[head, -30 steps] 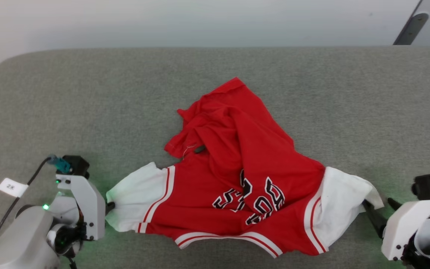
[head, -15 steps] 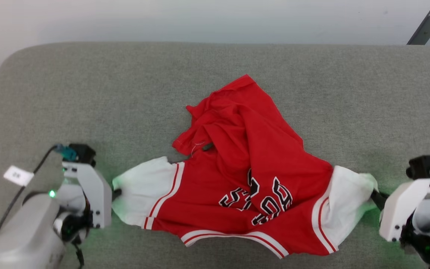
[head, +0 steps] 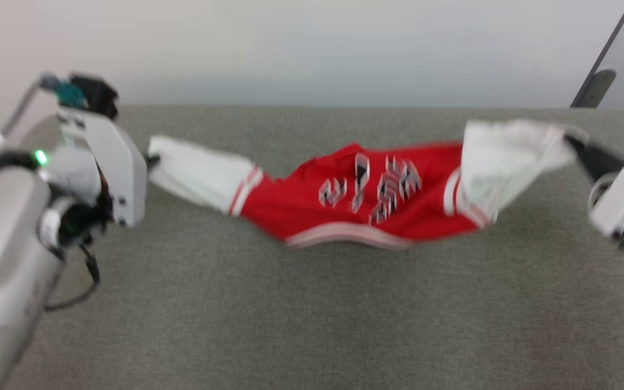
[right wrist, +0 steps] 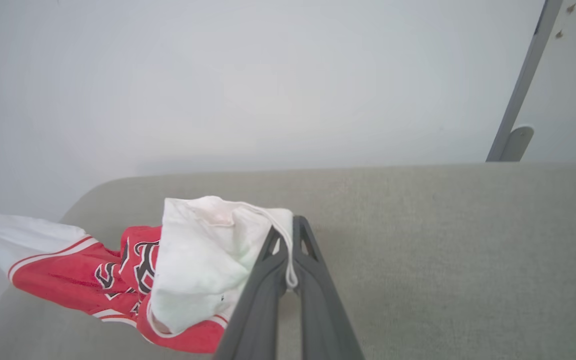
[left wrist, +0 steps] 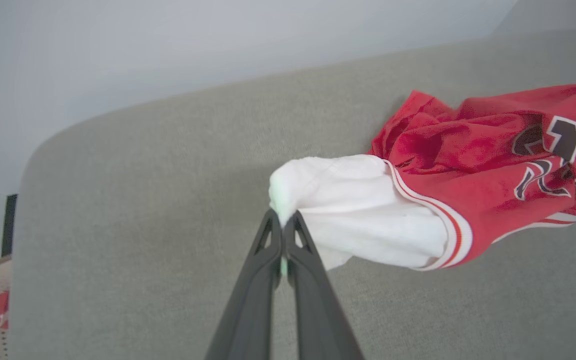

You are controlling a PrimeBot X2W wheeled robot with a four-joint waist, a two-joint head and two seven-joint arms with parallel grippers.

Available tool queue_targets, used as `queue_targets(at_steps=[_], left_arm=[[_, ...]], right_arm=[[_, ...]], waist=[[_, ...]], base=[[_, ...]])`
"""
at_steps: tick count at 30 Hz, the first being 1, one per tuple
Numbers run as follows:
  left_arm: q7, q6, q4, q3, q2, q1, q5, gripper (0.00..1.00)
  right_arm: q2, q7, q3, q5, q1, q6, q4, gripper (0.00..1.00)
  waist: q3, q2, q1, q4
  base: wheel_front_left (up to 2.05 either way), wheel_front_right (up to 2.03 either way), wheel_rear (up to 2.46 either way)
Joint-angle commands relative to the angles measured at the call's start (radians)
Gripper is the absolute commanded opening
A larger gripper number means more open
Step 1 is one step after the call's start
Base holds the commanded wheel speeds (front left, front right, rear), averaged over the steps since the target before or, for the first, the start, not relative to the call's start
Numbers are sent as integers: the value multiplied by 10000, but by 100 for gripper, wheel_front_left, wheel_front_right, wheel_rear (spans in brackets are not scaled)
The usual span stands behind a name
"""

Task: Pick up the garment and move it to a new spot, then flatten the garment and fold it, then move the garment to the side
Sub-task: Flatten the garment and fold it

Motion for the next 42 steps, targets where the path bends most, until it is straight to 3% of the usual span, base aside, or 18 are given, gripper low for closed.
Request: queue_targets(at_steps=[1,8,17,31,42], left_arm=[[164,104,-155,77,127,-356,119,0],[476,197,-335,231,165,-1486,213,0],[136,39,278,471,130,-2956,446,0],[-592,-184,1757,295,172,-3999,996,0],[-958,-442,2427,127,49,-4423,998,0]], right_arm=[[78,-28,-202,-109,-482,-11,69,0],[396,-406,-594,-628,-2004,-11,723,0],[552,-782,-1158,-1638,-3655,-11,2106,0],[337,-774,-1626,-3062,-4414,-13,3602,0],[408,-343,-1461,-2698,-4559,-13,3647,0]], waist=[[-444,0,0,-80],[-831,0,0,-113],[-932,0,0,-107],[-894,0,0,-21],[-662,0,0,-19]], base=[[0,0,0],[0,0,0],[0,0,0],[0,0,0],[0,0,0]])
